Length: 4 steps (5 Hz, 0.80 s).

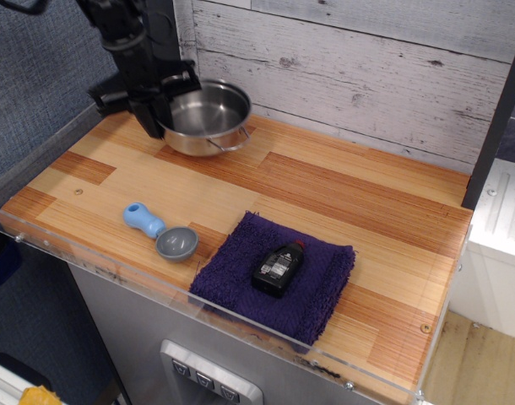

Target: Adjust the pan

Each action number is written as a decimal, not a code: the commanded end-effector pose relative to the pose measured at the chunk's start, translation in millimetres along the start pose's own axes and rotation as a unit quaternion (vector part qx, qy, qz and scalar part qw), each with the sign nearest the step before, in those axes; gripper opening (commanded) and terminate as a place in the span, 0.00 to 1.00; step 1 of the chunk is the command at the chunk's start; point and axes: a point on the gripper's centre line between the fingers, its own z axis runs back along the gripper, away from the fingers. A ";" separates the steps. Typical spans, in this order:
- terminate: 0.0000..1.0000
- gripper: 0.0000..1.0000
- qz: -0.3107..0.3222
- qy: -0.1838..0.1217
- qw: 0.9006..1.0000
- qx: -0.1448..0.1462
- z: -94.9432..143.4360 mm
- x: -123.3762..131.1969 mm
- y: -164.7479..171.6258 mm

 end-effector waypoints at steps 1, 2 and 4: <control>0.00 0.00 -0.003 -0.008 1.000 0.004 -0.8 0.4 7.4; 0.00 0.00 -0.002 -0.005 1.000 0.002 -4.4 -1.3 10.2; 0.00 1.00 0.026 0.003 1.000 -0.003 5.4 -2.6 15.4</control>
